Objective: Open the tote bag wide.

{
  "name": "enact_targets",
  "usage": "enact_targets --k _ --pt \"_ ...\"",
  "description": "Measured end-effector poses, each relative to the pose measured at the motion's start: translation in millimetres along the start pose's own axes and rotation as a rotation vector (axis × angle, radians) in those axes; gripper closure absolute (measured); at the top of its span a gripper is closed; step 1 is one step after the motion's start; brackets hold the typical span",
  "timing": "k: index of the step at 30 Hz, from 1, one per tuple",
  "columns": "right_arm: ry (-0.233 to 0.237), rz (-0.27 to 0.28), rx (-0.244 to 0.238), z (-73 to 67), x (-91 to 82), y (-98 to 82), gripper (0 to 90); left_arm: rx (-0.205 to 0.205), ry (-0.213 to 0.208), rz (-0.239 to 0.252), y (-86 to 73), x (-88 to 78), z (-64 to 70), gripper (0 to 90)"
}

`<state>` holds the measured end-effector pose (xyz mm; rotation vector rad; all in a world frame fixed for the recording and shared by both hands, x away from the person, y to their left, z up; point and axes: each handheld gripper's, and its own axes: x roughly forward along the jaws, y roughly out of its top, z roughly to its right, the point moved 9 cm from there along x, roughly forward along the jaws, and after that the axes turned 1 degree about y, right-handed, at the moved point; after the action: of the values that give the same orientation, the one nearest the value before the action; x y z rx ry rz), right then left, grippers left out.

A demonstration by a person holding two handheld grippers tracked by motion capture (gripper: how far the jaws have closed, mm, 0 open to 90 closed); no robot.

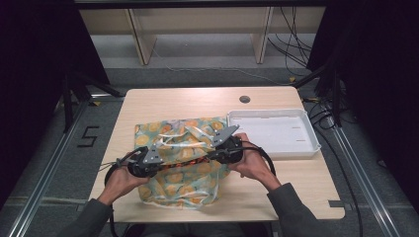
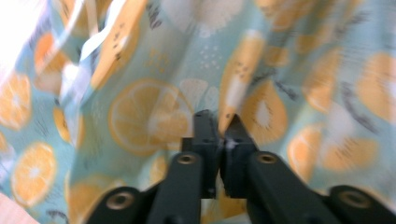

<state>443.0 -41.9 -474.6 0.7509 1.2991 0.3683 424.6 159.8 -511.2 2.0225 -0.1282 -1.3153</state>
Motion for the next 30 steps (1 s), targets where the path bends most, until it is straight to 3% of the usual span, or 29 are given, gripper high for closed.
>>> enact_targets --k 4,5,7,10,13,14,15,17,19,24,26,27,30 --pt "0.020 0.042 0.002 -5.5 -13.4 10.6 90.0 0.016 -0.077 0.023 12.7 -36.9 -1.3 89.7" --pt "0.028 0.063 -0.018 -5.2 -16.7 14.8 90.0 0.009 -0.107 0.031 17.3 -45.4 -1.8 89.7" --pt "0.031 0.097 0.010 -3.7 -24.6 21.4 90.0 -0.002 -0.112 0.062 24.5 -54.0 -7.3 89.8" --pt "-0.017 0.137 0.006 9.6 -28.5 31.9 90.0 -0.039 -0.119 0.088 33.9 -56.8 -23.1 89.7" --pt "-0.138 0.115 0.001 34.5 -16.2 38.5 90.0 -0.119 -0.093 0.103 37.5 -44.2 -47.3 89.7" --pt "-0.156 0.109 0.019 39.0 -11.3 38.3 90.0 -0.132 -0.091 0.101 37.2 -37.9 -54.0 89.7" --pt "-0.181 0.095 0.001 46.5 -4.2 37.2 90.0 -0.159 -0.093 0.097 36.1 -30.6 -59.2 89.7" --pt "-0.207 0.066 0.012 58.3 12.5 30.1 90.0 -0.214 -0.094 0.075 30.3 -11.6 -70.7 89.6" --pt "-0.213 0.031 0.033 64.6 24.5 21.1 90.0 -0.258 -0.094 0.061 24.9 5.0 -76.5 89.5" --pt "-0.193 -0.064 0.059 67.6 51.9 -2.2 89.9 -0.288 -0.118 -0.023 4.6 40.9 -79.1 89.5" --pt "-0.210 -0.098 0.061 69.9 58.2 -10.5 83.9 -0.303 -0.106 -0.044 0.0 47.4 -78.3 89.5" --pt "-0.200 -0.116 0.073 68.8 57.9 -12.3 81.0 -0.283 -0.110 -0.062 -3.4 48.5 -79.1 89.6" --pt "-0.185 -0.092 0.088 61.7 51.4 -6.9 69.2 -0.333 -0.097 -0.053 -4.9 50.3 -78.8 89.6"
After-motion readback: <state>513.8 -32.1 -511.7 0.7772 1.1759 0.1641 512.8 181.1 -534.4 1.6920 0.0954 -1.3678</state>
